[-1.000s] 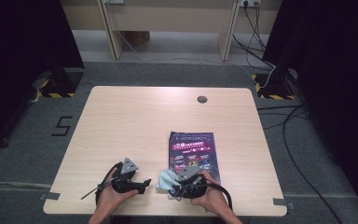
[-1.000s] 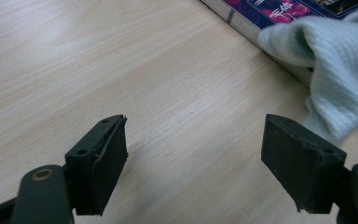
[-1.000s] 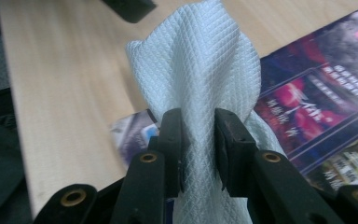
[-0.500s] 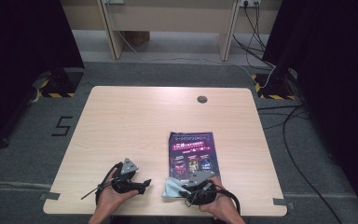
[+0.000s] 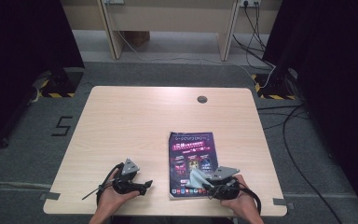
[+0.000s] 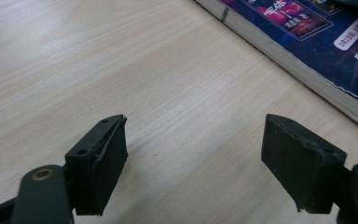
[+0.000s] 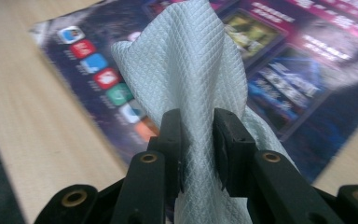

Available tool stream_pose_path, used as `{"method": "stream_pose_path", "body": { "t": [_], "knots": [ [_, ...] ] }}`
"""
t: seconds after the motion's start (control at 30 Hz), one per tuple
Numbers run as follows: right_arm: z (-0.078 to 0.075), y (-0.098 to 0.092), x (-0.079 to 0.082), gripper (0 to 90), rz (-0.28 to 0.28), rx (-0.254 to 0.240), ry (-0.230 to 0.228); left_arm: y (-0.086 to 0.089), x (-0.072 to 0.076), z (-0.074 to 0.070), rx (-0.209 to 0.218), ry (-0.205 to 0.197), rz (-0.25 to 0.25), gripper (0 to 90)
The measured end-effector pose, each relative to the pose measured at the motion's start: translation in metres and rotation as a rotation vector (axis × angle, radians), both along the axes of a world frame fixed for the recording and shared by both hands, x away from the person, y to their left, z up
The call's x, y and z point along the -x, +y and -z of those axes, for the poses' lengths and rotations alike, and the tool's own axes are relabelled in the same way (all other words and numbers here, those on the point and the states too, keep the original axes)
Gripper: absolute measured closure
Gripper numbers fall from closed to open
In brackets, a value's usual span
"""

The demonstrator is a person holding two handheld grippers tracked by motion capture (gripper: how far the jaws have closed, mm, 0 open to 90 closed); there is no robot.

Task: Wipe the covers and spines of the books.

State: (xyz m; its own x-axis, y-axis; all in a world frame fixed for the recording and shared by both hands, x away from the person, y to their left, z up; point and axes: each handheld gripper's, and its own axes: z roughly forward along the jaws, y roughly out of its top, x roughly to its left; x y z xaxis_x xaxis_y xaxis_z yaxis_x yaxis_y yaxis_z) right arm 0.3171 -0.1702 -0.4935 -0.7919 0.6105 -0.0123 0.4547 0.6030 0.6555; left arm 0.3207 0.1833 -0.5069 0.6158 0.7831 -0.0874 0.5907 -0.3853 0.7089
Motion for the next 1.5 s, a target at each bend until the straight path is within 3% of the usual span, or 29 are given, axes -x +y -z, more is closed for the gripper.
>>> {"method": "stream_pose_path", "body": {
  "t": [0.17, 0.27, 0.47, 0.6, 0.7, 0.83, 1.07, 1.5],
  "knots": [
    [0.0, -0.006, -0.015, 74.0, 0.04, 0.014, -0.012, -0.006, 0.002, 0.0, 0.034, 0.013, 0.015, 21.5],
    [0.0, -0.008, -0.028, 74.0, 0.058, 0.009, -0.014, -0.015, 0.005, 0.0, 0.132, 0.049, 0.029, 20.4],
    [-0.001, -0.012, -0.054, 74.0, 0.108, 0.017, -0.015, -0.042, 0.005, 0.003, 0.123, 0.043, 0.077, 18.7],
    [-0.001, -0.013, -0.07, 74.0, 0.13, 0.023, -0.015, -0.054, 0.002, 0.004, 0.125, 0.042, 0.078, 17.8],
    [-0.002, -0.014, -0.083, 73.9, 0.144, 0.026, -0.013, -0.06, -0.002, 0.001, 0.166, 0.046, 0.066, 16.7],
    [-0.003, -0.013, -0.099, 73.8, 0.157, 0.035, -0.005, -0.069, -0.006, 0.002, 0.155, 0.035, 0.063, 16.7],
    [-0.004, -0.007, -0.119, 73.7, 0.188, 0.043, 0.004, -0.079, -0.009, 0.007, 0.09, 0.025, 0.082, 16.7],
    [-0.006, 0.005, -0.163, 73.7, 0.266, 0.076, 0.012, -0.079, -0.008, 0.009, 0.063, -0.005, 0.081, 15.9]
  ]
}}
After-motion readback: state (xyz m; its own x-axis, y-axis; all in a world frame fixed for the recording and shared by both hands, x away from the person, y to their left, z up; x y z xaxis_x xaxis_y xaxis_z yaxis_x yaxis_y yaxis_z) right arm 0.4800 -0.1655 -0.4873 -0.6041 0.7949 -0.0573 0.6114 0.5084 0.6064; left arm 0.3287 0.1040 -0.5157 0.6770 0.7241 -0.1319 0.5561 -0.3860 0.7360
